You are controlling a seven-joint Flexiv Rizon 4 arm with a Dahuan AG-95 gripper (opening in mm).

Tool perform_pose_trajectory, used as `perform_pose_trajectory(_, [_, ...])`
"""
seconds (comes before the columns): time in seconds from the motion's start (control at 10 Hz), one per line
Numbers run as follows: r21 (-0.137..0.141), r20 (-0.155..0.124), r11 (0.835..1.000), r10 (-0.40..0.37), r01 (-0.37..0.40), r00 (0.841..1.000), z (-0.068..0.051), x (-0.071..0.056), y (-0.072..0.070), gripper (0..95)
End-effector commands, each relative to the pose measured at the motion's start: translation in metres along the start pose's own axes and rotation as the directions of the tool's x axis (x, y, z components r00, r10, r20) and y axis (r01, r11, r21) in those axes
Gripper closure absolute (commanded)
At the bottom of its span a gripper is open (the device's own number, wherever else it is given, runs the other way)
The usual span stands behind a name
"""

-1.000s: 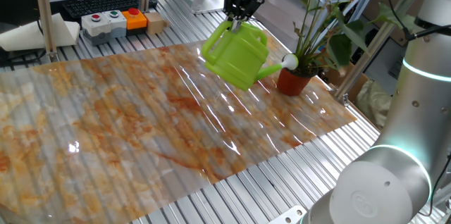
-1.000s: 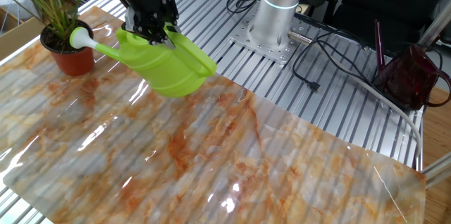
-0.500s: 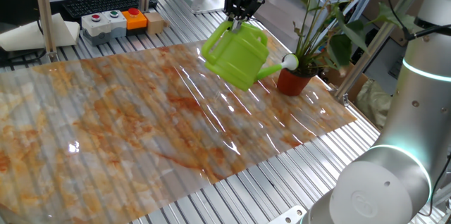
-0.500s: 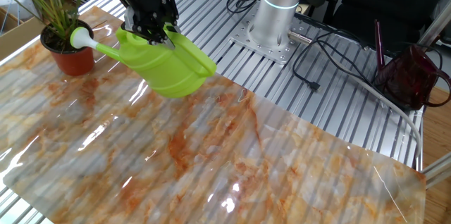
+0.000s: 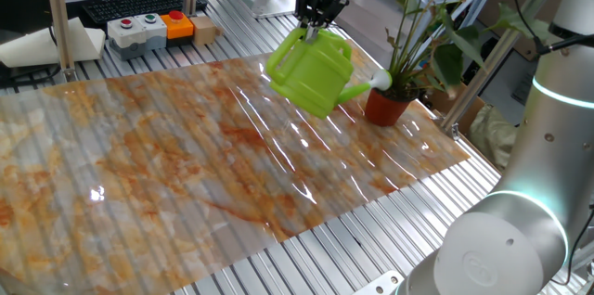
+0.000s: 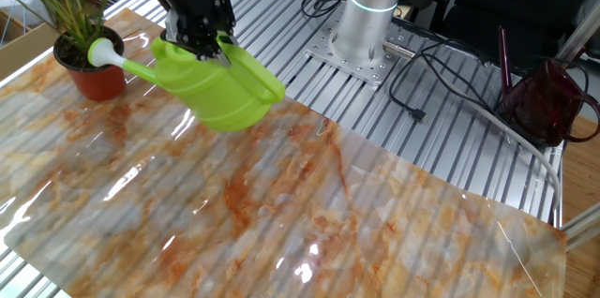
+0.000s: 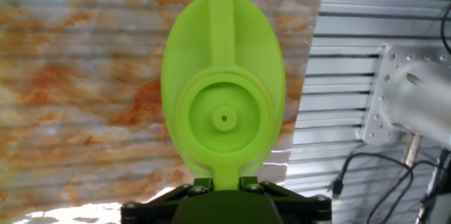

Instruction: Water the plant

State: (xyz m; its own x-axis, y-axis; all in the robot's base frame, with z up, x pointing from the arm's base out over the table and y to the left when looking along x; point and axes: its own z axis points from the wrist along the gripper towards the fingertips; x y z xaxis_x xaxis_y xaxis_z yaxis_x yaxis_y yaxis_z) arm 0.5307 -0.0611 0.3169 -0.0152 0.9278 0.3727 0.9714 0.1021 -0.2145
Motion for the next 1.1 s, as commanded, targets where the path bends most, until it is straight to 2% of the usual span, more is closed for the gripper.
perform_pose_trajectory(0.1, [-0.004, 0.012, 1.0, -0.009, 0.009, 1.0, 0.0056, -0.0053, 0.0028, 95.0])
perform_pose_trajectory(0.9, [0.0, 0.031, 1.0, -0.003, 0.003, 1.0, 0.0061, -0.0033, 0.0012, 95.0])
perform_pose_trajectory(1.1, [0.002, 0.024, 1.0, 0.003, -0.003, 1.0, 0.006, -0.0034, 0.0012, 95.0])
